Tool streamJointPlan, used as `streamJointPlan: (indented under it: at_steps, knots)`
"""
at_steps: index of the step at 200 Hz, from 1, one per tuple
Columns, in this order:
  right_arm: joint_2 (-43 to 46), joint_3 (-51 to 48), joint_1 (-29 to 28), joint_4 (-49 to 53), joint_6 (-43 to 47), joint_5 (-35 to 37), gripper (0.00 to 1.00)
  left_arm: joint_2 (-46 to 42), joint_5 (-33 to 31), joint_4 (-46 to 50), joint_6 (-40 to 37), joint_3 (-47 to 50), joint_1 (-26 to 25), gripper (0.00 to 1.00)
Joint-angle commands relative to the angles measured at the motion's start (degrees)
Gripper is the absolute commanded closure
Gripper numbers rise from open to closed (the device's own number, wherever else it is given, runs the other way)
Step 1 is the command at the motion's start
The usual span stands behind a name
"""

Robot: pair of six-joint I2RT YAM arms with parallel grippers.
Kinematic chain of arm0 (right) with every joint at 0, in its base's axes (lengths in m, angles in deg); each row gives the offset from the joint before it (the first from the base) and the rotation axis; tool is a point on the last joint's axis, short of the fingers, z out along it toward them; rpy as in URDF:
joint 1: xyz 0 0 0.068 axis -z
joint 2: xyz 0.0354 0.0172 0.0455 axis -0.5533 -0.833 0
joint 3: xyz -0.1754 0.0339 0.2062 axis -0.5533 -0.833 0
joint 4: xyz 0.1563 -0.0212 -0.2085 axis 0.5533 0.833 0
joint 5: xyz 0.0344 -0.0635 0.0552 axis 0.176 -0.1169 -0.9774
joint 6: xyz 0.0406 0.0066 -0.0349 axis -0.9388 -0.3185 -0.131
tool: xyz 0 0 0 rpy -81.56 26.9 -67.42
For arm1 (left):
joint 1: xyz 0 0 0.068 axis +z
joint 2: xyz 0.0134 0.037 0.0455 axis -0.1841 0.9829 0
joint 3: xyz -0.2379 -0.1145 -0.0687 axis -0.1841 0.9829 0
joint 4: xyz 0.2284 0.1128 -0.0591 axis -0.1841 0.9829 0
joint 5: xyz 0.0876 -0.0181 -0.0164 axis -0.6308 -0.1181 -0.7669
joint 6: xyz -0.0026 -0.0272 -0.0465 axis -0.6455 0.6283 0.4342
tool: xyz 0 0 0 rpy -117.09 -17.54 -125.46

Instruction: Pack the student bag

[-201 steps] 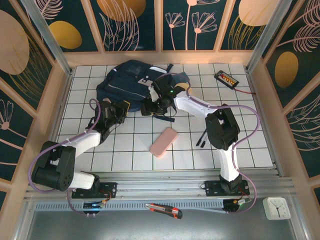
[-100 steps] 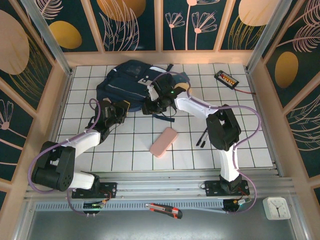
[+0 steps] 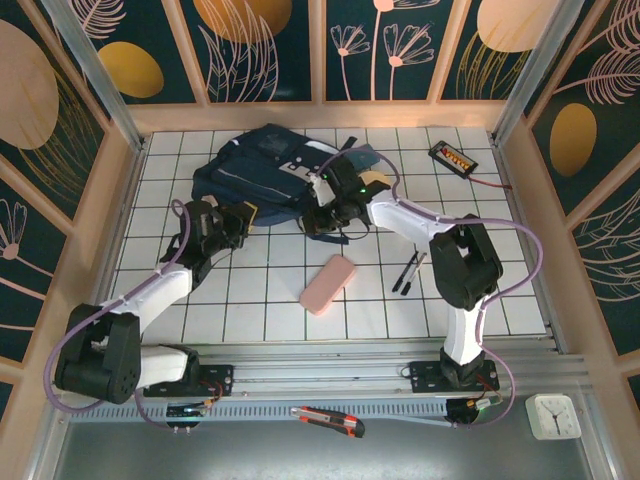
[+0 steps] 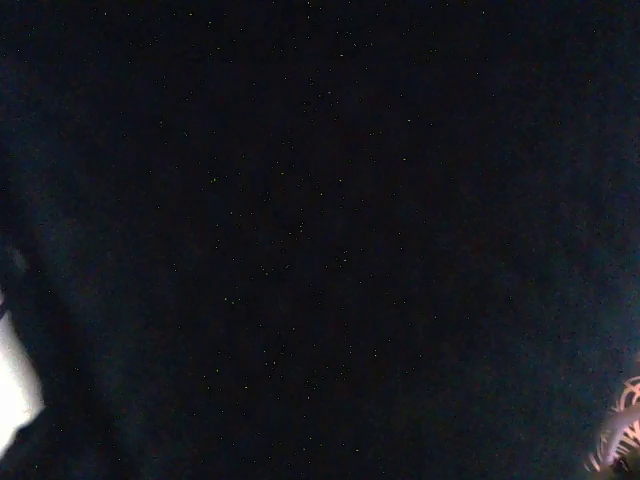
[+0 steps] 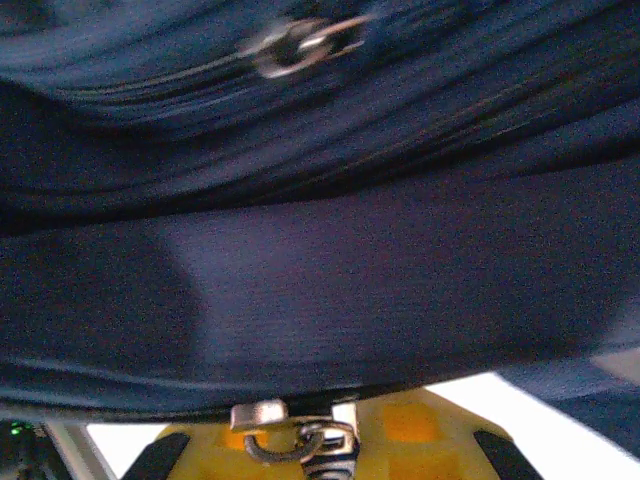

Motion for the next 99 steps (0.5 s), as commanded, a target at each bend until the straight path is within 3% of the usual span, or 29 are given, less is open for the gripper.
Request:
streamJointPlan:
  at_steps: [1,99]
  knots:
    - [-0.7,-0.3,4.8,3.3,4.9,5.8,1.0,-4.4,1.0,-0.4,-2.2,-0.1,3.6,1.0]
    - [-11.9,6.7,16.9,3.5,8.4,14.2,1.0,-6.6,2.1,3.1,-3.7,-0.4,7.4,1.0]
